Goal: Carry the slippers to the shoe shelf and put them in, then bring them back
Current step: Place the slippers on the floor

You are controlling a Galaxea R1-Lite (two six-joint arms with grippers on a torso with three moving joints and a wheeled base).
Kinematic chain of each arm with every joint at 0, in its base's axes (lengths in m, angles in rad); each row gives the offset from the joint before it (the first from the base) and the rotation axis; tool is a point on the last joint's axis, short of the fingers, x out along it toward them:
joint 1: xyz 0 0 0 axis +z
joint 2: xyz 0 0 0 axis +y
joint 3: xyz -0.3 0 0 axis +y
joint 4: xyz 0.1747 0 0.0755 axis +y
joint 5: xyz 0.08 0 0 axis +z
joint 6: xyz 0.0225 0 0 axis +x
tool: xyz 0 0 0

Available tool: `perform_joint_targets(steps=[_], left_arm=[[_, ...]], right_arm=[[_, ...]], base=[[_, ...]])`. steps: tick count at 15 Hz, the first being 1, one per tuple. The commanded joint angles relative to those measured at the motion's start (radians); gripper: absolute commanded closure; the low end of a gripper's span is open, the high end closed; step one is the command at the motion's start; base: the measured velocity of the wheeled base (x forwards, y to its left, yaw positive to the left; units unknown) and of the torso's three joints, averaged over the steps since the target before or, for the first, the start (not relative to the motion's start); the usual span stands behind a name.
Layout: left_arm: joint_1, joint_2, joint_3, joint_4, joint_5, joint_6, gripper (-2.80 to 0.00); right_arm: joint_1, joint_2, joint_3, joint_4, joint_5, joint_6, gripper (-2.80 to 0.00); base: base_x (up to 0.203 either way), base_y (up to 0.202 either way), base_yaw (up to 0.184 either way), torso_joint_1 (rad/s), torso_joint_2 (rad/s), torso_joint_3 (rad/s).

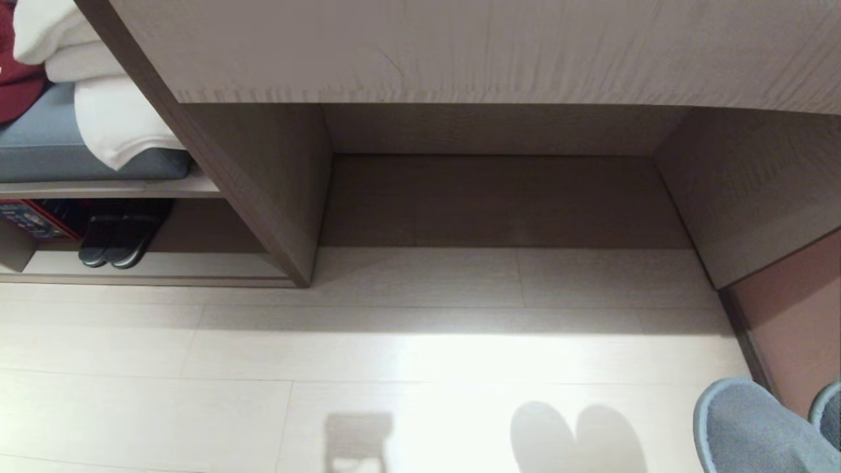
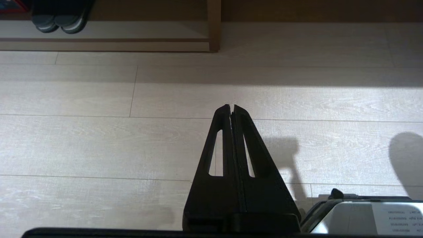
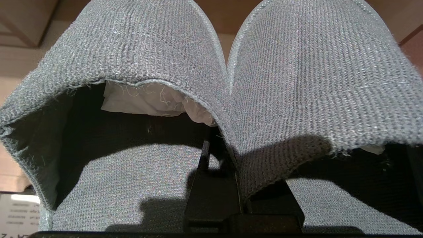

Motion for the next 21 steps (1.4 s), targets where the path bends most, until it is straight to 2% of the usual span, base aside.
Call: perform_joint_targets(steps=[1, 21], left_arm=[[0.001, 0.000, 0.002, 0.000, 0.000, -0.001, 0.00], [0.000, 0.000, 0.000, 0.000, 0.000, -0.001, 0.00]], right_arm=[[0.000, 0.001, 0.002, -0.001, 0.000, -0.001, 0.00], [0.000, 0.001, 0.002, -0.001, 0.000, -0.001, 0.00]], base=[[0.000, 0.000, 0.000, -0.002, 0.00, -0.210], [0.000, 0.000, 0.000, 0.003, 0.00, -0.198]])
